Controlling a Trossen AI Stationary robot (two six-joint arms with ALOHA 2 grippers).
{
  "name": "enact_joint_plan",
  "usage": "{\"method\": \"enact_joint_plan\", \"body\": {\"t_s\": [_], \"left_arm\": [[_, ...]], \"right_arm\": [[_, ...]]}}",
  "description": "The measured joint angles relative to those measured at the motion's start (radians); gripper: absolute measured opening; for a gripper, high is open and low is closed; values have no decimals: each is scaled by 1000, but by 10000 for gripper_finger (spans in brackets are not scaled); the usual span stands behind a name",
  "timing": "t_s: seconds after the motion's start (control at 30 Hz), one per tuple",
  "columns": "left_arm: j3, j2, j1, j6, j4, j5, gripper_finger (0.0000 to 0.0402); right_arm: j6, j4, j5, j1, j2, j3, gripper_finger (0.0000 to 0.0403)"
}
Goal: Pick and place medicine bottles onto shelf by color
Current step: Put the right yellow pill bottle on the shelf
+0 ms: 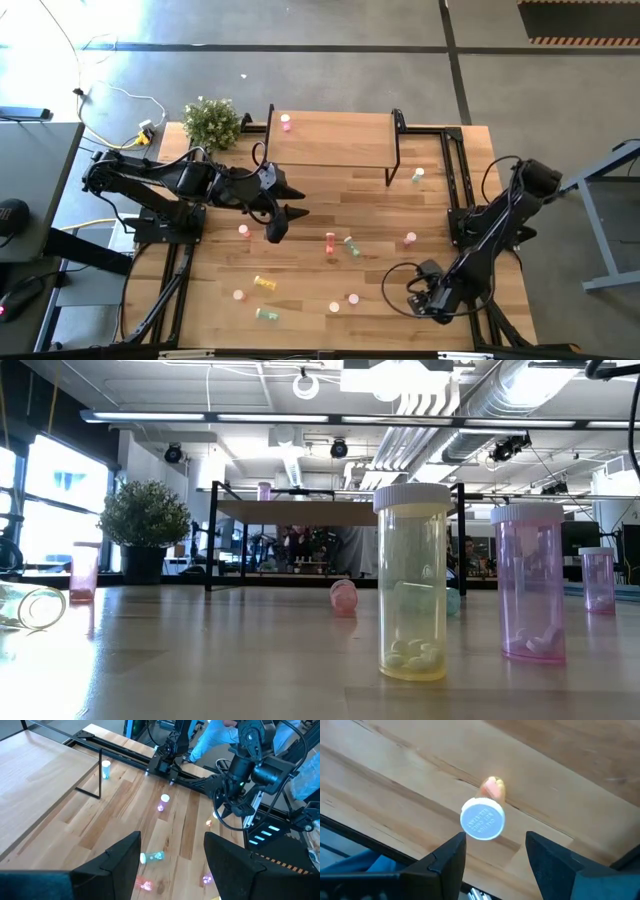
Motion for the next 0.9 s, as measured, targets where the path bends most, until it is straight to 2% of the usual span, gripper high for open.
{"method": "enact_joint_plan", "body": {"t_s": [0.27,0.53,0.9], "left_arm": [[0,0,0,0,0,0,209],[0,0,0,0,0,0,209],[0,0,0,15,0,0,209]], "right_arm": [[34,7,65,-3,10,0,197],[41,7,73,-3,10,0,193],[67,7,73,-3,10,0,125]]}}
